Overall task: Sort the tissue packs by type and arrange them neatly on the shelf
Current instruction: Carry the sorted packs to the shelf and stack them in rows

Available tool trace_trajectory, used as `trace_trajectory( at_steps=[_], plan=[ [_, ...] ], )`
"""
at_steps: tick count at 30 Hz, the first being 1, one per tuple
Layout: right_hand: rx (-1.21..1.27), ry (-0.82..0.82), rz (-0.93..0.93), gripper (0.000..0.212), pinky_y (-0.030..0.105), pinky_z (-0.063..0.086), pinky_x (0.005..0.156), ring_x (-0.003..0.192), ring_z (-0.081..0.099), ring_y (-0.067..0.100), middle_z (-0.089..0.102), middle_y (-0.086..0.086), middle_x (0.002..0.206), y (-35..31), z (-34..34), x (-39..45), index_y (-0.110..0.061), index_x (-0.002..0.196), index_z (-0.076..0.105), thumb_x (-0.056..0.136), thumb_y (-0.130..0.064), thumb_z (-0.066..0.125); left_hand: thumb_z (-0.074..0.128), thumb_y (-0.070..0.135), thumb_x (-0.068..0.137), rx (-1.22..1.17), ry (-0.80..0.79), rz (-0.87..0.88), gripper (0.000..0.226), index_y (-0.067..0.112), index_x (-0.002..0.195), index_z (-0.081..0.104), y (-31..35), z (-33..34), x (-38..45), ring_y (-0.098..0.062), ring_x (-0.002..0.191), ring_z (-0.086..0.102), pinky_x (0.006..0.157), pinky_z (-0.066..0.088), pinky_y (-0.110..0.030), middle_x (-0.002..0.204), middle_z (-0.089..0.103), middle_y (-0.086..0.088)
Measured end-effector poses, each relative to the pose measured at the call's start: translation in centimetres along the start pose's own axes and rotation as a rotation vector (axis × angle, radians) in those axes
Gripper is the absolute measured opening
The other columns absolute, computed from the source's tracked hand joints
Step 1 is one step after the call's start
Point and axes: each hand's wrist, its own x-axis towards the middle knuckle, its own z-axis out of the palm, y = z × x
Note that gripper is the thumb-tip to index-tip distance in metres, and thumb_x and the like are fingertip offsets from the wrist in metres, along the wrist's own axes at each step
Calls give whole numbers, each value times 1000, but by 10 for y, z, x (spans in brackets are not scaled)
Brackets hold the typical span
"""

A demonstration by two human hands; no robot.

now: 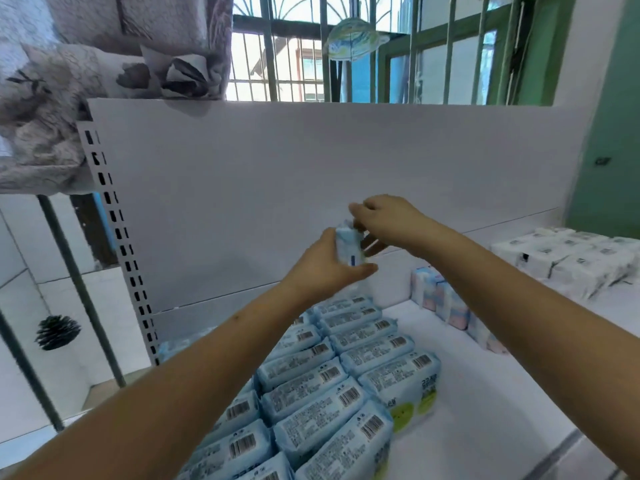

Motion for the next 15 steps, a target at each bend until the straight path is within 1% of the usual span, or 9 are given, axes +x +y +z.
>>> trace_trajectory(
  at_steps=[1,2,3,6,8,10,12,13,15],
  plan=[
    [31,1,-17,30,40,61,76,79,72,28,68,14,100,0,-2,-1,-3,105,61,101,-28,46,77,25,84,-66,27,-27,50,20,125,47,-3,0,2,-21,105,64,89,57,-45,114,63,2],
    [-6,-4,-62,25,39,60,80,84,71,26,67,12,105,2,-5,-1,-6,110,61,100,-24,47,75,18,85,-137,42,-64,47,19,123,49,-7,-1,5,-25,106,65,87,58,-50,114,64,-2],
    [-129,-25,-135,23,37,57,85,91,68,25,65,9,112,6,-10,0,-12,117,59,98,-20,49,74,12,85,-190,51,-89,44,19,121,51,-11,-3,8,-28,106,65,86,58,-53,113,65,-5],
    [-510,-134,-299,46,36,40,101,117,48,25,49,5,135,25,-16,6,-26,139,47,94,-16,53,71,-1,84,-229,73,-87,42,15,119,54,-22,-13,12,-30,107,66,90,57,-48,111,64,-4],
    [-556,-125,-339,52,39,31,107,126,35,27,42,3,140,38,-13,10,-29,143,43,93,-23,60,71,-2,84,-206,69,-46,45,15,122,54,-28,-18,12,-29,105,66,90,57,-48,114,62,-5],
    [-555,-95,-368,52,37,31,102,124,35,26,46,1,134,47,-8,14,-29,138,47,90,-34,66,70,-2,84,-150,44,-2,47,15,125,54,-35,-21,11,-27,105,66,91,57,-47,118,61,-6],
    [-526,-98,-381,44,32,36,87,111,47,24,54,0,116,53,-4,20,-27,125,54,85,-38,71,68,0,85,-82,21,39,46,15,126,53,-41,-24,10,-24,106,66,91,57,-40,119,62,-5],
    [-500,-98,-383,41,30,36,80,103,51,23,55,-1,108,54,-2,22,-25,119,56,84,-36,73,69,3,86,-41,8,52,46,15,128,52,-44,-25,9,-22,108,65,91,57,-36,120,61,-5],
    [-473,-53,-376,37,29,36,74,94,52,21,52,-1,101,58,2,26,-21,114,58,82,-28,75,70,12,88,75,-1,51,53,16,135,47,-49,-28,7,-20,111,62,93,55,-31,126,57,-4]
  ],
)
